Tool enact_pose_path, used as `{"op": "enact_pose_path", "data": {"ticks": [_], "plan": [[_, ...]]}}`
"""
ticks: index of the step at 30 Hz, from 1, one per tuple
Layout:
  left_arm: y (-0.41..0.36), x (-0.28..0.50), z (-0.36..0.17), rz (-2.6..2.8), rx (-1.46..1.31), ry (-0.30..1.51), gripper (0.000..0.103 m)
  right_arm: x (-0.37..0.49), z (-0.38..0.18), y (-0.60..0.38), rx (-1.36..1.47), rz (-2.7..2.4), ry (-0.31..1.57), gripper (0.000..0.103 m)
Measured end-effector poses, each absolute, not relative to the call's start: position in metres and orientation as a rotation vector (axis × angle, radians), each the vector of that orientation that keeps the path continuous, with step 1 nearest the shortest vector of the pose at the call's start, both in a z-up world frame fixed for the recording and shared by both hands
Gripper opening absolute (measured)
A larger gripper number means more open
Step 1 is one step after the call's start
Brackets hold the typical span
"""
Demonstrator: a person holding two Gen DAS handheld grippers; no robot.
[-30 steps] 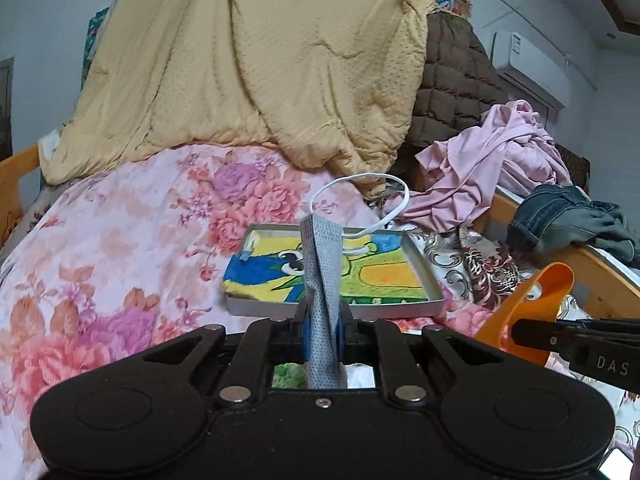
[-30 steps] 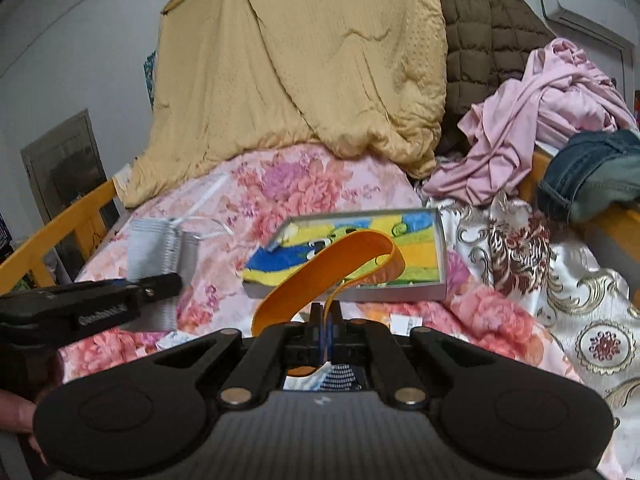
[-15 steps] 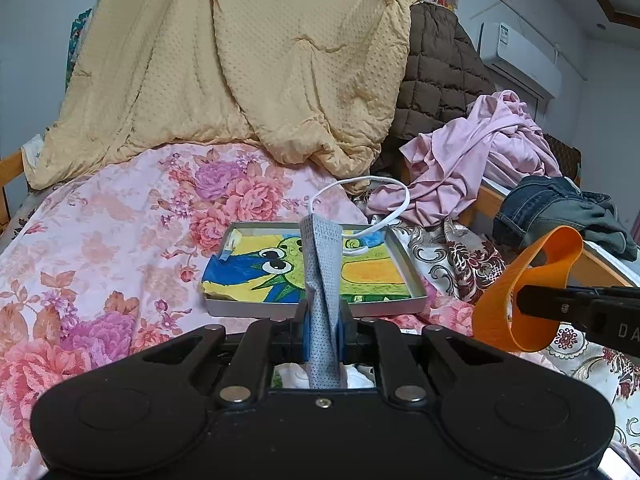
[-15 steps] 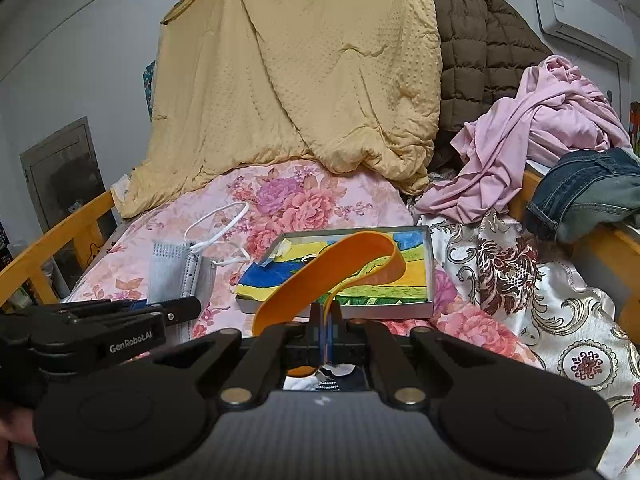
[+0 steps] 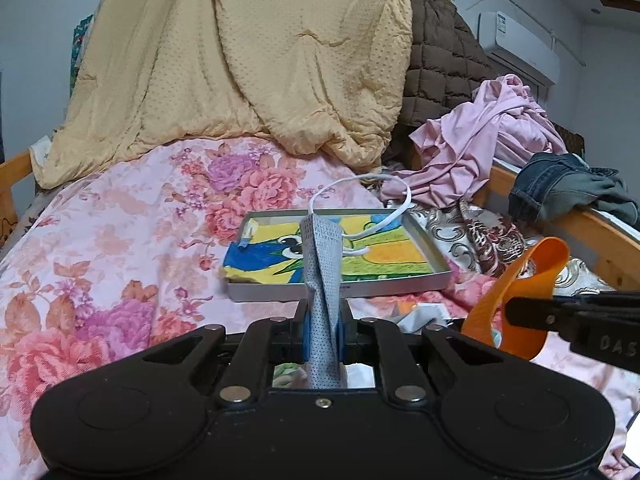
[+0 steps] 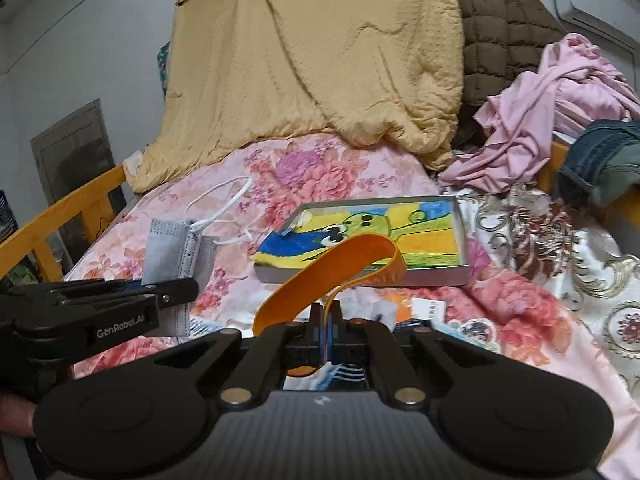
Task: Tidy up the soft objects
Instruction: 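Lift the grey mask and orange strap and carry both toward the grey tray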
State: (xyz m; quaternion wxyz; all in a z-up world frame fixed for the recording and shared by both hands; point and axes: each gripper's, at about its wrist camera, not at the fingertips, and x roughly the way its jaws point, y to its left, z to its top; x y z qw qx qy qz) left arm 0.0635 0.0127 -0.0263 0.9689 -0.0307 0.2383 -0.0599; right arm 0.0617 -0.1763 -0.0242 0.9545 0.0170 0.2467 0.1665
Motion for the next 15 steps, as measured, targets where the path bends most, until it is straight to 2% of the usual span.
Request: {"op": "enact_pose_path", "data": {"ticks": [7, 15], "plan": [[0.025, 0.08, -0.041, -0.118, -0.092, 0.481, 0.013, 0.077, -0.031, -0.163, 0.017, 0.341, 0.501, 0.001], [0.034, 0.136, -0.034, -0.129, -0.086, 0.434, 0.013, 0.118, -0.018, -0.158, 0.007, 0.317, 0.45, 0.001]]}}
